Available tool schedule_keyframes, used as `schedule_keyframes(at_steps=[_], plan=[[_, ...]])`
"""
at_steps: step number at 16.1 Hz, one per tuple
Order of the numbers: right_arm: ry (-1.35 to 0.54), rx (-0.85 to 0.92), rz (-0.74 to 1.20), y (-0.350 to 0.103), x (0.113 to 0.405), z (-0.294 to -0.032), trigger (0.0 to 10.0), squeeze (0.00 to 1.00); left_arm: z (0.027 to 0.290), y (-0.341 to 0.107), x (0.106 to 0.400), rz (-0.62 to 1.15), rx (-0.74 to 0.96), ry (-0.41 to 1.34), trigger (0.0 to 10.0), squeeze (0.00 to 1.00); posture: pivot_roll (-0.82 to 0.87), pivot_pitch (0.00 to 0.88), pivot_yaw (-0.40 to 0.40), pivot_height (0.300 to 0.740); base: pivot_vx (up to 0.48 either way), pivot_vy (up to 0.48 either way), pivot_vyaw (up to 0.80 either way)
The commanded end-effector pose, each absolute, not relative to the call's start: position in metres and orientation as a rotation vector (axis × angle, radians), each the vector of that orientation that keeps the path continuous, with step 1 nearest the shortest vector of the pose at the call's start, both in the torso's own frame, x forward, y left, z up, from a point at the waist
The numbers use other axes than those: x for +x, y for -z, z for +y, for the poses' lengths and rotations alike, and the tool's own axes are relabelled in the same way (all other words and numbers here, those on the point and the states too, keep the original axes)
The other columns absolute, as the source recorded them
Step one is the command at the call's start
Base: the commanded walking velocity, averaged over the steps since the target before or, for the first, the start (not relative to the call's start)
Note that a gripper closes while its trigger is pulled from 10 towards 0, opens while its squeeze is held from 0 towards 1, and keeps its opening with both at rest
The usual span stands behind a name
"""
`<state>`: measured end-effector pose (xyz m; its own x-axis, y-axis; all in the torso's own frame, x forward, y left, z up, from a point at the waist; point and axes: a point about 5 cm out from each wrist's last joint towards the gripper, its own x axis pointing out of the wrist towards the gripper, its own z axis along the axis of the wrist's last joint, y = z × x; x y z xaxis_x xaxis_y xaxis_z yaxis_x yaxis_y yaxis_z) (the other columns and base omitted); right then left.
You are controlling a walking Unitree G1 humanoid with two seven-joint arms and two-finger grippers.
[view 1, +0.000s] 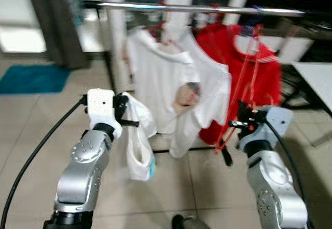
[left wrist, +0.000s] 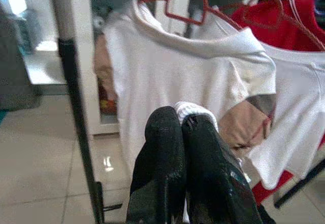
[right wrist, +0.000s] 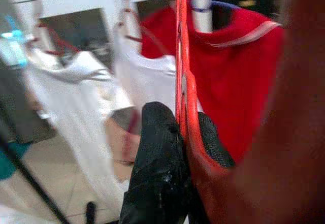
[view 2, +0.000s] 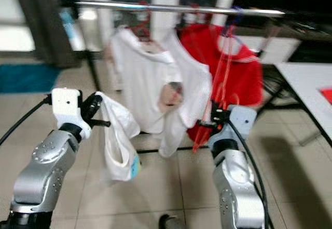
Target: Hang hanger
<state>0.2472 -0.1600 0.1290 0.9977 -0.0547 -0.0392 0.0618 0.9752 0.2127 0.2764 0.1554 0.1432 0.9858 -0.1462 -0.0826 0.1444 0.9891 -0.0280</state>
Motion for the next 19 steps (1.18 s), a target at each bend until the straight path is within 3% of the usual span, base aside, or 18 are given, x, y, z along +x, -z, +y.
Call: schedule_keyframes(at_steps=[1,3,10,12,19], plan=[[0.085,0.227,0.045,-0.1284,0.2483,-0.1687,10.0,0.00,0.1499,-0.1490,0.2795,0.076,-0.033,0.182,10.0,0.00,0.03,0.000,-0.031,0.740,0.000,0.000,-0.80],[0.058,0.237,0.050,-0.1305,0.2490,-0.1685,10.0,0.00,0.1565,-0.1482,0.2841,0.085,0.014,0.113,10.0,0.00,0.03,0.000,-0.030,0.740,0.000,0.000,-0.80],[0.092,0.243,0.128,-0.1262,0.2432,-0.1690,10.0,0.00,0.1527,-0.1448,0.2829,0.163,0.092,0.239,10.0,0.00,0.02,0.000,-0.029,0.740,0.000,0.000,-0.69],[0.093,0.252,0.137,-0.1250,0.2424,-0.1686,10.0,0.00,0.1536,-0.1452,0.2831,0.174,0.072,0.237,10.0,0.00,0.01,0.000,-0.024,0.740,0.000,0.000,0.00],[0.082,0.245,0.153,-0.1278,0.2463,-0.1678,10.0,0.00,0.1530,-0.1517,0.2874,0.119,0.008,0.263,10.0,0.00,0.01,0.000,-0.038,0.740,0.000,0.000,-0.79]])
